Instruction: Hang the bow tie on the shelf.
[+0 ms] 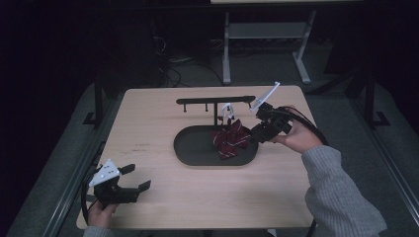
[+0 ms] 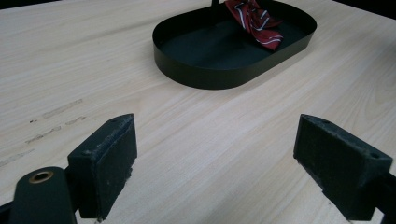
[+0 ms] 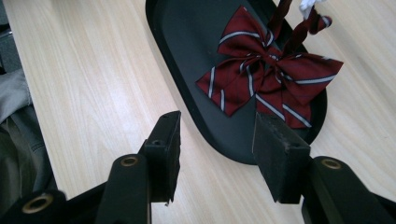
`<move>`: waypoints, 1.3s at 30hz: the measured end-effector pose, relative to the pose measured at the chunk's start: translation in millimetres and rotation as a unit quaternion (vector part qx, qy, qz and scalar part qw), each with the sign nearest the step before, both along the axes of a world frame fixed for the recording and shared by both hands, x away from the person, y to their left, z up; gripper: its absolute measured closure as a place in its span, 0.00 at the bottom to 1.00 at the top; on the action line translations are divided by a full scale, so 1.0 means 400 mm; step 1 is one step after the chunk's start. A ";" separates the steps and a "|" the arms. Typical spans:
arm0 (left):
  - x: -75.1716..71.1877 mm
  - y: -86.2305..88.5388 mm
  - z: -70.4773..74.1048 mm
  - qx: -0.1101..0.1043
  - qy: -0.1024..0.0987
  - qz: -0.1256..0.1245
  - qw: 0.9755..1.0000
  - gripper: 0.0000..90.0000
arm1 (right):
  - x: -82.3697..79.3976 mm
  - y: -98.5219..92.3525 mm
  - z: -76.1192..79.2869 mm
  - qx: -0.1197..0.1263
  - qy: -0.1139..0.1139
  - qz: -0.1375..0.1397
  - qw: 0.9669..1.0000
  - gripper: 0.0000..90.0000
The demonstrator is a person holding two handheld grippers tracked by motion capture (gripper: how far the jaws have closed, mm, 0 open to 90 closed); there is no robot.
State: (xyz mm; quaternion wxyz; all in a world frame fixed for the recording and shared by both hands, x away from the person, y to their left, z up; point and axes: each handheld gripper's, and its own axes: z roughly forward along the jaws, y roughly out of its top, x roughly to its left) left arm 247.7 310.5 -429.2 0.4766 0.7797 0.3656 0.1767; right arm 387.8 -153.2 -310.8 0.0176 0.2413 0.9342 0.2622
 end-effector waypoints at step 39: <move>0.000 -0.002 -0.002 0.002 0.000 -0.001 1.000 0.15 | -0.096 -0.081 -0.115 0.018 0.018 -0.024 0.999 0.55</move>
